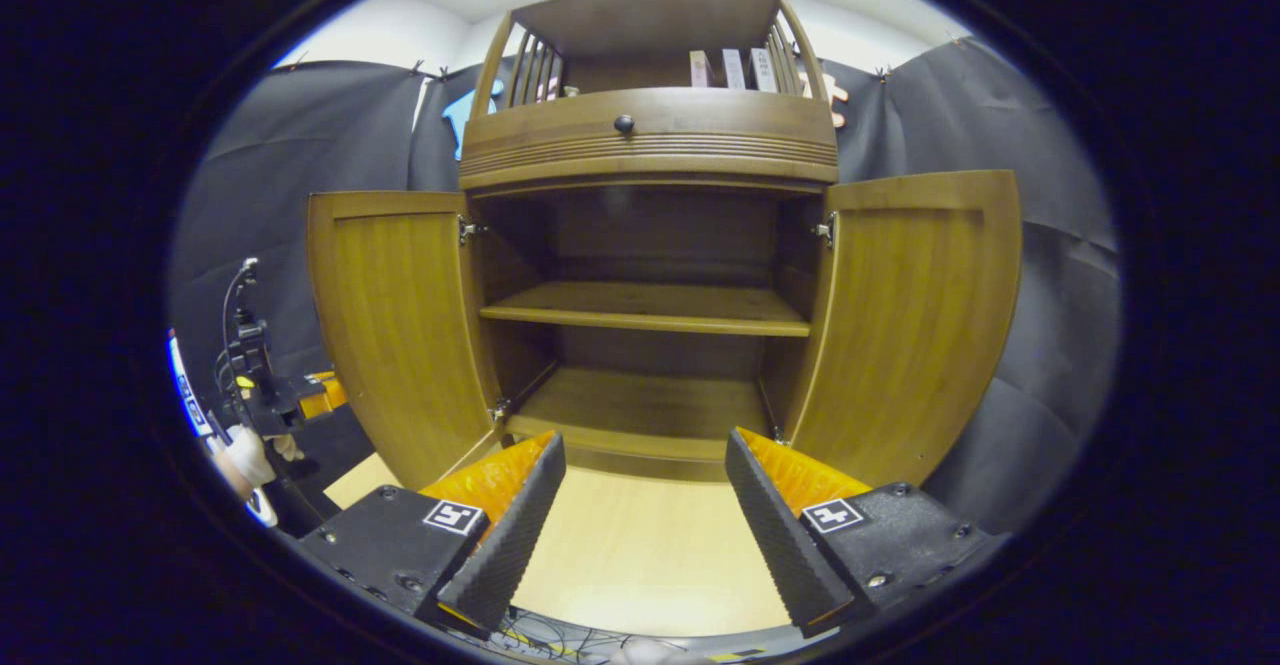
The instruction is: Open the right door of the double-door shoe cabinet with the right hand, and open the left door with the left hand.
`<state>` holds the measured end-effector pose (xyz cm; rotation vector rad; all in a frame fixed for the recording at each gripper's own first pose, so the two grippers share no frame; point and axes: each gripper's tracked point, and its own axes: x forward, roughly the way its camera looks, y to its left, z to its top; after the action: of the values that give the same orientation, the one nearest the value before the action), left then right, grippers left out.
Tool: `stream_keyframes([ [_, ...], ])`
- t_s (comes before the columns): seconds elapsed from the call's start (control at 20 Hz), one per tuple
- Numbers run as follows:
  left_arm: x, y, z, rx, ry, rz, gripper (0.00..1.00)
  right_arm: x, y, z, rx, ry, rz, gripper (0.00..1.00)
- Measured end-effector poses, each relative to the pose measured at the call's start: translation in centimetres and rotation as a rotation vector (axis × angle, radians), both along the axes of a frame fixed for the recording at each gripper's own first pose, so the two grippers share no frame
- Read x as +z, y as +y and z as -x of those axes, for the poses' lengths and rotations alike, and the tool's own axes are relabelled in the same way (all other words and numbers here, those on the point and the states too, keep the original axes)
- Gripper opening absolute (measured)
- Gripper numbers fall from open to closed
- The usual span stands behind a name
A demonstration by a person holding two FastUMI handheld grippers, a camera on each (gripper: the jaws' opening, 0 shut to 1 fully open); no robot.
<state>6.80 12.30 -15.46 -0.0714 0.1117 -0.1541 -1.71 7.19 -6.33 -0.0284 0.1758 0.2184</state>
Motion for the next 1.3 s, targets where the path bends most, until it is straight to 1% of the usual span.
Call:
stream_keyframes([
  [0.05, 0.0, 0.3, -0.1, -0.007, 0.004, -0.008, 0.00, 0.0, 0.0, 0.0, -0.001, 0.003, 0.004, 1.00],
  [0.1, -0.1, 0.5, -0.2, -0.014, 0.007, -0.009, 0.08, 0.0, 0.0, 0.1, -0.002, 0.003, 0.005, 1.00],
  [0.15, -0.1, 0.7, -0.2, -0.022, 0.012, -0.009, 0.00, -0.1, -0.1, 0.1, -0.005, 0.005, 0.005, 1.00],
  [0.25, -0.2, 1.1, -0.3, -0.043, 0.017, -0.017, 0.00, -0.1, 0.0, 0.1, -0.006, 0.005, 0.005, 1.00],
  [0.35, -0.2, 1.9, -0.5, -0.085, 0.019, -0.024, 0.00, 0.0, 0.0, 0.3, -0.005, 0.006, 0.010, 0.99],
  [0.45, -0.4, 2.7, -0.8, -0.135, 0.037, 0.000, 0.00, 0.0, 0.1, 0.4, -0.003, 0.008, 0.025, 1.00],
  [0.55, -0.7, 2.4, -0.5, -0.186, 0.069, 0.025, 0.00, 0.0, 0.0, 0.5, 0.000, 0.013, 0.038, 1.00],
  [0.6, -0.6, 2.5, -0.7, -0.196, 0.071, 0.004, 0.00, -0.1, -0.2, 0.5, 0.000, 0.014, 0.041, 1.00],
  [0.75, -0.6, 2.4, -0.3, -0.190, 0.065, -0.051, 0.01, 0.1, -0.6, 0.9, 0.004, 0.015, 0.044, 1.00],
  [0.8, -0.6, 2.4, 0.0, -0.176, 0.067, -0.055, 0.02, 0.1, -0.9, 0.9, 0.005, 0.013, 0.044, 1.00],
  [0.9, -1.8, 2.7, 1.3, -0.150, 0.113, -0.044, 0.07, 0.0, -1.4, 1.0, 0.010, 0.013, 0.039, 1.00],
  [1.05, -2.6, 3.8, 4.5, -0.059, 0.147, -0.019, 0.52, -0.1, -2.7, 1.2, 0.033, 0.006, 0.021, 1.00],
  [1.2, -3.1, 4.0, 8.2, 0.088, 0.167, -0.011, 0.98, -0.4, -4.6, 1.2, 0.070, 0.005, 0.006, 1.00],
  [1.25, -3.0, 3.7, 9.7, 0.136, 0.173, -0.024, 0.95, -0.4, -5.3, 1.1, 0.082, 0.006, 0.005, 1.00],
  [1.3, -2.9, 3.2, 10.8, 0.177, 0.185, -0.043, 0.95, -0.3, -6.1, 1.2, 0.094, 0.005, 0.004, 1.00],
])
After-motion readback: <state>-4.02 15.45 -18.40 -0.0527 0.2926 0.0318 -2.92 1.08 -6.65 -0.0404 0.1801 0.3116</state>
